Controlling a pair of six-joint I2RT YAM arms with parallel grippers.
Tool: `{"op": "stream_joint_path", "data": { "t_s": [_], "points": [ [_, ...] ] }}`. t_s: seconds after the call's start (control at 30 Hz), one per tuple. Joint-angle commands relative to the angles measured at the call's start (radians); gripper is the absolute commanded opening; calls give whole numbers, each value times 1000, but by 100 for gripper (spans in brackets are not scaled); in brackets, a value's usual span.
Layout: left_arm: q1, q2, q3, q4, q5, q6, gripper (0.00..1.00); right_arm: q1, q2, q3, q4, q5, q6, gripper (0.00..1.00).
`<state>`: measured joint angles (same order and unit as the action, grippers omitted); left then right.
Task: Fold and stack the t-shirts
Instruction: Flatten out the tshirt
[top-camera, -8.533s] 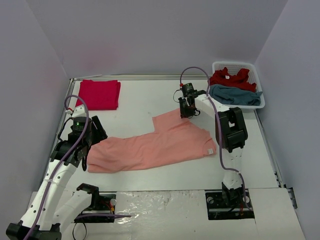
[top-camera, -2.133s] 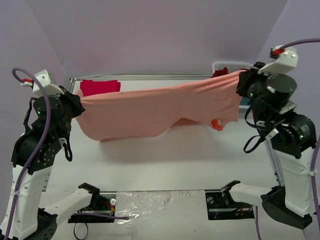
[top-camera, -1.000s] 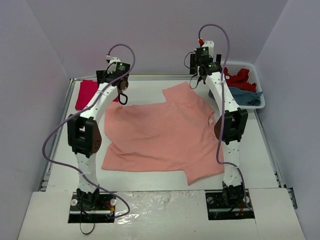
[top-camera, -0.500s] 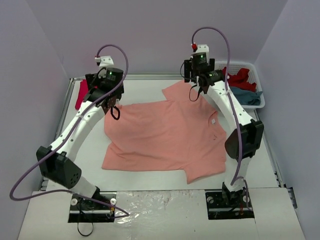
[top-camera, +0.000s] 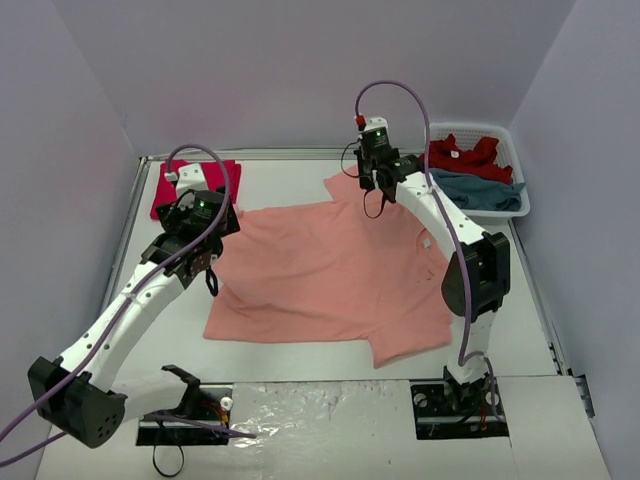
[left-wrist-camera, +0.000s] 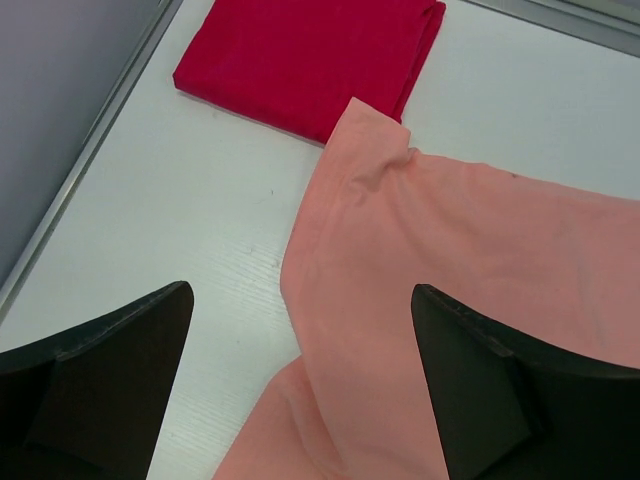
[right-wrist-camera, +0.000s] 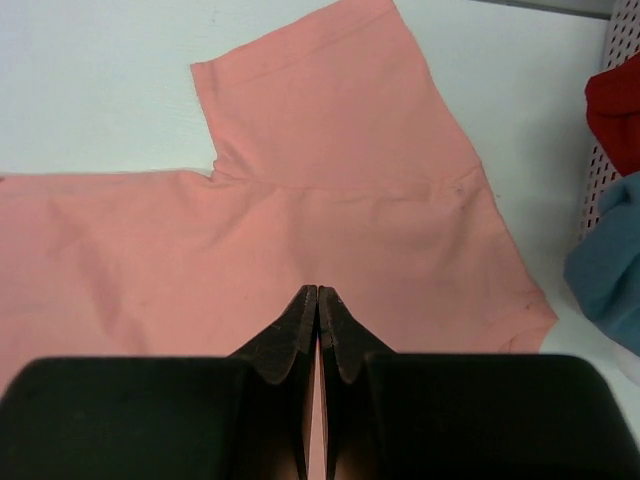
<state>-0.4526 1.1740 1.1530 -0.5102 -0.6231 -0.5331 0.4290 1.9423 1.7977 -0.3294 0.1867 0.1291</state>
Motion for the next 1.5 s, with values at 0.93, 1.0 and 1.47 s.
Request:
{"op": "stream_joint_path", "data": {
  "t_s": [0.93,1.0,1.47],
  "points": [
    [-32,-24,-162,102,-13,-70,89,-98,466,218,18,-73,67,0],
    [-34,-16,-156,99,-10,-70,89,-98,483,215,21,-72,70,0],
    [-41,-5,-142,108,-6,-51,89,-148,521,221,24,83,92,0]
  ]
}}
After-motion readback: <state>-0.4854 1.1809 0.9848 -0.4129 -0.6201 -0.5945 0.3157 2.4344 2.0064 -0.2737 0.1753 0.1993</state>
